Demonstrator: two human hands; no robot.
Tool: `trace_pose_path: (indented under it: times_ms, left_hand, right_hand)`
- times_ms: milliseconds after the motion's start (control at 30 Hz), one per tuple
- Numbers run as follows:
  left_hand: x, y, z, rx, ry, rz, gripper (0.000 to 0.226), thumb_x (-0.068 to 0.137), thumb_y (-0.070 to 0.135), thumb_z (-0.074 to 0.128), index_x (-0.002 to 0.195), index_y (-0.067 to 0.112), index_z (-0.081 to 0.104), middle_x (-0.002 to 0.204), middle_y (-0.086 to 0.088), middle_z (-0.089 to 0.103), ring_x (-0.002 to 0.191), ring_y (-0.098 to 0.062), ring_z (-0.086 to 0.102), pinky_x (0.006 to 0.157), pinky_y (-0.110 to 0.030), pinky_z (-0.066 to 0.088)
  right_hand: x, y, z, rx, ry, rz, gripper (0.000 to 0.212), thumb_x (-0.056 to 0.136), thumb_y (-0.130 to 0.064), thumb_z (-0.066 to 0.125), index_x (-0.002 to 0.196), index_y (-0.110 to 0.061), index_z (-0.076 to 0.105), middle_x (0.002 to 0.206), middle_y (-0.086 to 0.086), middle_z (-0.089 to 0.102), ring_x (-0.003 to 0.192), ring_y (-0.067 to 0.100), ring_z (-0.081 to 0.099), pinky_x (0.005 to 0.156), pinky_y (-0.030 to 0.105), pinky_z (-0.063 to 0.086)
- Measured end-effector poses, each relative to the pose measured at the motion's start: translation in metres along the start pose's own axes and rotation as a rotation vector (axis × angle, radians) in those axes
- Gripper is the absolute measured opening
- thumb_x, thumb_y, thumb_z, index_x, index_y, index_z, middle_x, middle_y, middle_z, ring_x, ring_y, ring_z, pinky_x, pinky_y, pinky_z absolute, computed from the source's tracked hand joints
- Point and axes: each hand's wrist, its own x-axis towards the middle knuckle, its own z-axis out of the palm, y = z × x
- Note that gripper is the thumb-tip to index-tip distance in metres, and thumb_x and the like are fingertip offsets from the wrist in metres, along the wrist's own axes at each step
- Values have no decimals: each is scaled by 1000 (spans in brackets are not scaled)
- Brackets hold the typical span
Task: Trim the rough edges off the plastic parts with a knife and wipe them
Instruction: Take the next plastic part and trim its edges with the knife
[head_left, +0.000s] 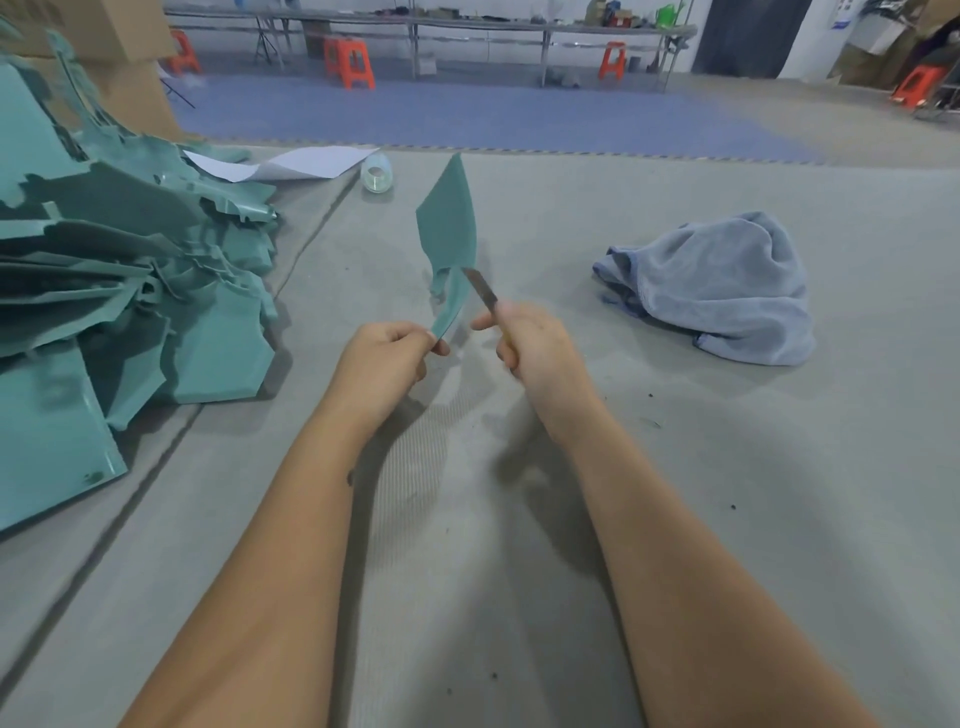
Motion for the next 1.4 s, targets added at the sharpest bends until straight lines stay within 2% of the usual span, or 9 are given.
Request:
trace_pose_path:
  times_ms: [67, 167, 267, 333, 633, 900, 1000, 1267, 1400]
  left_hand:
    - [0, -1, 0, -15, 53, 27, 29, 89, 25, 49, 71, 18, 70, 45, 9, 38, 39, -6, 31, 44, -24, 25]
    - [-1, -3, 0, -11, 120, 69, 30, 88, 25, 47, 67, 20, 67, 44, 11, 36, 40, -5, 31, 44, -23, 26]
    - [-3, -3, 1, 1, 128, 85, 28, 82, 27, 46, 62, 21, 65, 44, 11, 37, 41, -6, 32, 47, -26, 27]
    - [-4, -2, 2, 2, 107, 91, 28, 77, 30, 45, 57, 23, 62, 43, 11, 37, 42, -7, 33, 49, -27, 26]
    - [-7, -2, 5, -68, 0, 105, 25, 84, 12, 41, 67, 8, 59, 58, -4, 40, 50, -11, 33, 48, -27, 26]
    - [-7, -3, 2, -83, 8, 75, 26, 83, 12, 41, 61, 10, 56, 49, 3, 34, 42, -7, 31, 40, -19, 24]
    - [-7, -4, 2, -33, -1, 69, 26, 81, 16, 41, 60, 12, 57, 48, 3, 34, 42, -7, 30, 42, -23, 24]
    - [-10, -4, 3, 87, -49, 112, 26, 70, 25, 40, 53, 14, 57, 44, 6, 34, 43, -11, 30, 49, -27, 24]
    - [-8, -7, 0, 95, -34, 113, 27, 74, 25, 41, 55, 15, 58, 45, 6, 34, 44, -8, 30, 48, -27, 26]
  right_hand:
    - [3, 0, -1, 12, 1, 47, 51, 93, -51, 30, 74, -25, 69, 55, -13, 39, 60, 11, 35, 64, 29, 30]
    - [4, 1, -4, -22, 3, 47, 38, 99, -36, 42, 70, -22, 61, 52, -18, 45, 54, 4, 38, 59, 23, 31]
    - [2, 1, -1, 140, -77, 86, 31, 102, -24, 47, 72, -18, 54, 52, -5, 49, 41, 6, 34, 39, 17, 28]
    - [0, 0, 2, 192, -126, 88, 30, 101, -22, 49, 72, -17, 56, 49, -1, 47, 36, 4, 32, 35, 14, 24]
    - [2, 3, 4, 134, -251, 111, 37, 100, -28, 50, 70, -15, 68, 46, -5, 40, 37, 3, 30, 36, 13, 23]
    - [4, 5, 6, -34, -157, 111, 41, 99, -28, 51, 60, -18, 59, 43, -8, 38, 41, 8, 31, 43, 19, 27]
    - [5, 6, 4, -59, -113, 104, 41, 98, -27, 53, 59, -17, 58, 42, -9, 37, 47, 13, 30, 52, 28, 27]
    - [11, 10, -11, -16, 128, 101, 40, 99, -26, 52, 60, -18, 56, 50, -2, 39, 53, 16, 32, 54, 30, 26]
    - [10, 8, -10, 101, 2, 68, 38, 100, -24, 51, 64, -16, 57, 46, -5, 39, 42, 7, 32, 43, 17, 28]
